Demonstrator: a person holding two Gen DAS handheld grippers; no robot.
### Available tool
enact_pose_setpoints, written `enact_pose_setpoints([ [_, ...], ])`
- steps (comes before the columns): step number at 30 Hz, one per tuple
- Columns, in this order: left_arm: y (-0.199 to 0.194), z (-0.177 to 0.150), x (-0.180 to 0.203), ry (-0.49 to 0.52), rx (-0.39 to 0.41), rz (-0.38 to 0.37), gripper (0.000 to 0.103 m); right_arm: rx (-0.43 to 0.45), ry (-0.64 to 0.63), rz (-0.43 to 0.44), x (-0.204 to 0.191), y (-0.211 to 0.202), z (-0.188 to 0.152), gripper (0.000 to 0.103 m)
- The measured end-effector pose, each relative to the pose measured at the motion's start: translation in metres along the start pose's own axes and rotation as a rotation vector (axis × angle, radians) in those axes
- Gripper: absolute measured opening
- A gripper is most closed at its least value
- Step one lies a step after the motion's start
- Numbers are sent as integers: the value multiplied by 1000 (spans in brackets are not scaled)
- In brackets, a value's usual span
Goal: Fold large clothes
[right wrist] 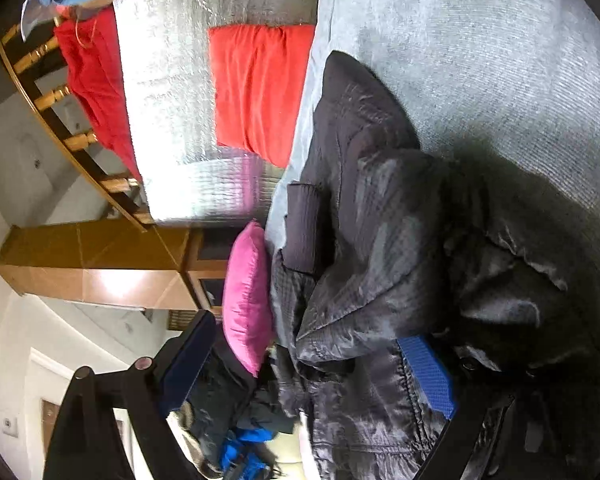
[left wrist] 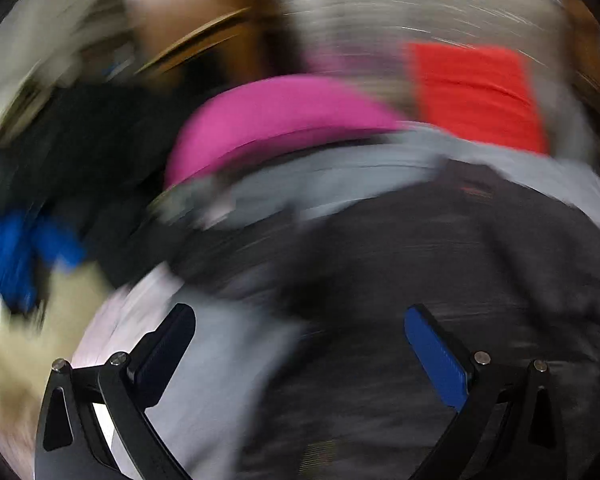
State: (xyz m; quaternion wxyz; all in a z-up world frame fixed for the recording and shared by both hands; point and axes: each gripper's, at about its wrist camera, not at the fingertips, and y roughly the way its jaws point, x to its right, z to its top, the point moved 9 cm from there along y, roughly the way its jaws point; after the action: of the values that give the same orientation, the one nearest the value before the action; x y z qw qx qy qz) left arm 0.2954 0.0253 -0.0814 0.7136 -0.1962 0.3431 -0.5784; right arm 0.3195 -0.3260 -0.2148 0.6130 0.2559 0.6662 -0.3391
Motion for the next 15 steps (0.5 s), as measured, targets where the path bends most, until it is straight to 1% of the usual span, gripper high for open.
enact_pose_setpoints([
  [2,0,21,74,110,-2,-95,103,-5,30,37,5,-5,3,93],
  [3,0,29,105,150,1,-126,103,-8,50,54,7,-6,5,93],
  [4,1,37,128,184,7,-145,103,-10,72,73,8,-7,7,93],
  [5,3,45,162,244,14,-167,103,-14,87,89,9,-8,7,93],
  [6,7,49,183,278,11,-173,103,-18,96,101,11,-9,7,93],
  [7,12,52,197,301,4,-173,103,-21,110,119,13,-9,8,93],
  [8,22,56,216,342,-9,-157,103,-23,123,136,14,-10,9,93],
  [10,36,61,234,389,-14,-111,103,-23,144,159,14,-10,10,93],
  [11,47,59,243,424,-34,-91,103,-20,153,170,15,-12,11,93],
  [14,73,53,257,498,-84,-29,103,-20,154,182,13,-11,13,93],
  [15,76,47,258,512,-96,-26,101,-19,153,184,14,-12,13,93],
])
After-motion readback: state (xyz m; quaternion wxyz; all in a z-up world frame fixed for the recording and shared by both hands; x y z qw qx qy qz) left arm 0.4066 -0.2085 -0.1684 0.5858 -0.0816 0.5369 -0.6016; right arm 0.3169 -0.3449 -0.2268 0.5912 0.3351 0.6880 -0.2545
